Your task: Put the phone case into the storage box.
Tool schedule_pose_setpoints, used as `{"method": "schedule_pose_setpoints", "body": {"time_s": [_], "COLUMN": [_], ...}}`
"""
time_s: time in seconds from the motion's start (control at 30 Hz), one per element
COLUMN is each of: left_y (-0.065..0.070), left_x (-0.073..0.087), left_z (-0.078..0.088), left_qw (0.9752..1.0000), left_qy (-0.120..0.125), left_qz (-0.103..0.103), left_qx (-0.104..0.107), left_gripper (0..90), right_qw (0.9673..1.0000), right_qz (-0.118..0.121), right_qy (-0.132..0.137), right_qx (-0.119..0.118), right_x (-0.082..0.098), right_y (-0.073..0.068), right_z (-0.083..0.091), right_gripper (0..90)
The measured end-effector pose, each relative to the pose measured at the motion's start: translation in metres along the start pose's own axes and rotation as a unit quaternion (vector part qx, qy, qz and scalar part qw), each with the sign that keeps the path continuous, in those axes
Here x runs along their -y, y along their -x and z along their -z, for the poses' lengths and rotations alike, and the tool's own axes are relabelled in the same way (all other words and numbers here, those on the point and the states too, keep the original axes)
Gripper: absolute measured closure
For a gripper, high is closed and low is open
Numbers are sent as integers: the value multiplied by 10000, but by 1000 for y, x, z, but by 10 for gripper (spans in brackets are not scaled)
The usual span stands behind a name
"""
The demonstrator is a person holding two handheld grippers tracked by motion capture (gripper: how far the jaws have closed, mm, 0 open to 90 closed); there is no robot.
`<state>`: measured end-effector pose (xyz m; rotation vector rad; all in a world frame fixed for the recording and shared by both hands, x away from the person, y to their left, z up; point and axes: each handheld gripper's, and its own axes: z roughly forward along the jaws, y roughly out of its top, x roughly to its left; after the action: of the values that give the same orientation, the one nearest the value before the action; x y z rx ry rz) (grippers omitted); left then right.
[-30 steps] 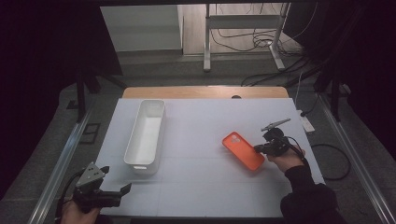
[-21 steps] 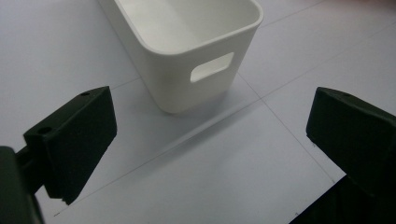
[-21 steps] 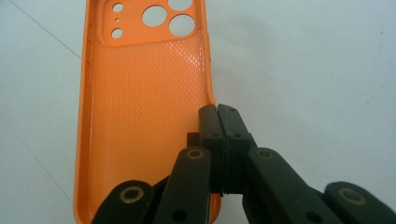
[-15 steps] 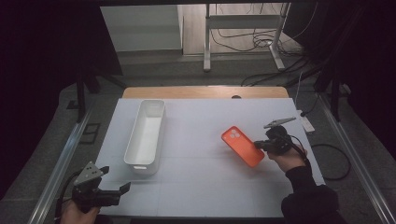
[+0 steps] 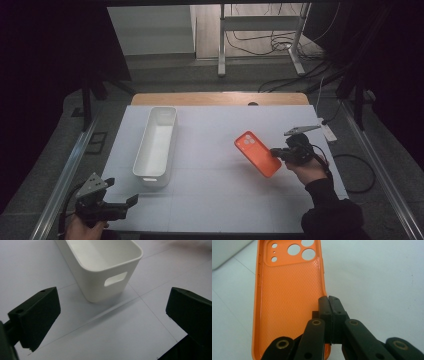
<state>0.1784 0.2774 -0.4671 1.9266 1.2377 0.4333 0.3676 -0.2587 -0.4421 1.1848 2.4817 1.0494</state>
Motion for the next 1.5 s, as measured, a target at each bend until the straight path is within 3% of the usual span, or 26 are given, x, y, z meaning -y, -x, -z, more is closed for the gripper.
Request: {"method": "schedule_pose_setpoints", "body": {"time_s": [0.33,0.5,0.87,1.17,1.5], "left_y": [3,2,7,14,26], "left_x": [-2,-5,-24,-47,-67], "left_z": [-2,-3,-10,-23,-38], "left_qw": [9999,9995,9989,9965,9949], "left_qy": [-95,-145,-117,-58,-92], "left_qz": [-107,49,-43,-77,-286], "left_qx": [-55,282,459,829,963], "left_gripper": [9,10,2,1,1], "right_qw": [9997,9995,9988,9982,9974], "right_qz": [8,-13,60,131,196], "right_qy": [234,309,482,590,699], "right_qx": [-96,-88,-44,-35,-39], "right_x": [-4,-6,-8,-10,-12], "right_y": [-8,-10,-18,-25,-30], "right_z": [6,9,13,15,17], "right_gripper": [888,888,888,888,888]}}
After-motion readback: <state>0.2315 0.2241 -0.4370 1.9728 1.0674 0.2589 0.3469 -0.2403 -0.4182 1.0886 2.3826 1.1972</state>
